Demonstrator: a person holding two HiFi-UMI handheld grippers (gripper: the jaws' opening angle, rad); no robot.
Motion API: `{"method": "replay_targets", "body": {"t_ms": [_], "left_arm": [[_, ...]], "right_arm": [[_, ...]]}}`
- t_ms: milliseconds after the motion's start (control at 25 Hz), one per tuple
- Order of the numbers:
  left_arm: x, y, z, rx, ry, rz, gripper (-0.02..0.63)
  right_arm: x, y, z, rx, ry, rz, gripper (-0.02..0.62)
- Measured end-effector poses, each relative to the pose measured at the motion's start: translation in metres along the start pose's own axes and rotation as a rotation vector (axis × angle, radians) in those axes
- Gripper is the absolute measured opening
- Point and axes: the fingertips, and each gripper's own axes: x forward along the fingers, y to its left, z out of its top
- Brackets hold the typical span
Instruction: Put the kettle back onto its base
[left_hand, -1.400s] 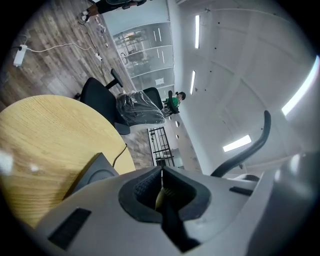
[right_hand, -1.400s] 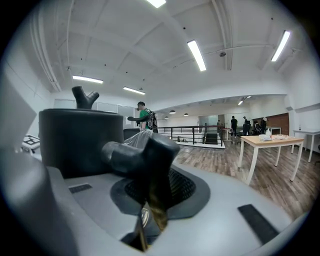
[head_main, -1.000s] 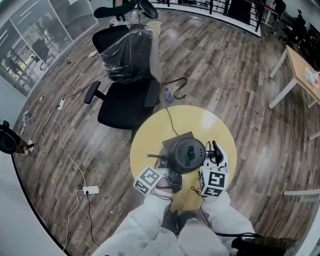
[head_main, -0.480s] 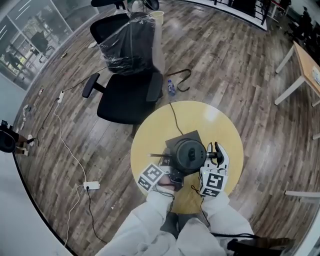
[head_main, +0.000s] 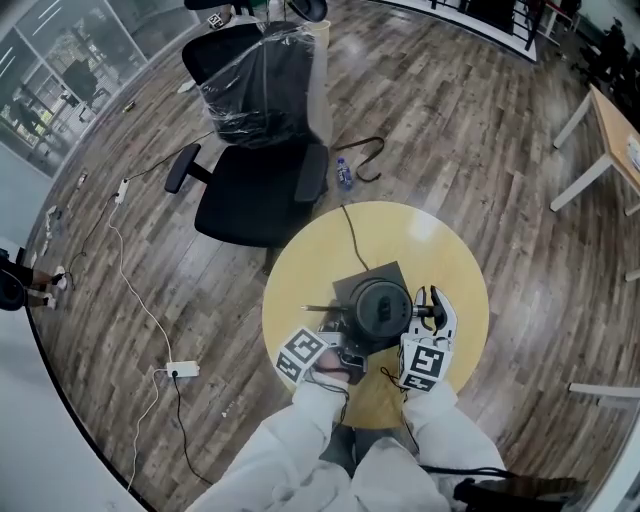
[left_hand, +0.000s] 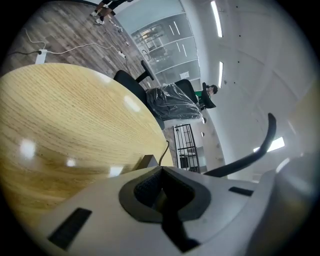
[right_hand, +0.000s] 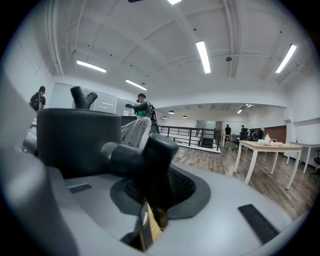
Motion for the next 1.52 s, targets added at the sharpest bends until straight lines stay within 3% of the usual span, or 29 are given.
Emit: {"method": "replay_targets", "body": {"t_ms": [200, 720, 1520], "left_arm": [[0.000, 0.002, -0.007, -0.087, 0.001, -0.022, 0.002], [0.007, 0.002, -0.002, -0.066, -0.008, -0.002, 0.002], [0.022, -0.005, -0.013, -0.040, 0.074, -0.004, 0.002]], "right_arm": [[-0.002, -0.001, -0.010, 0.004, 0.024, -0.024, 0.066], [0.001, 0.009, -0.006, -0.023, -0.012, -0.008, 0.064], [0.006, -0.002, -0.016, -0.024, 0.060, -0.044, 0.048]]}}
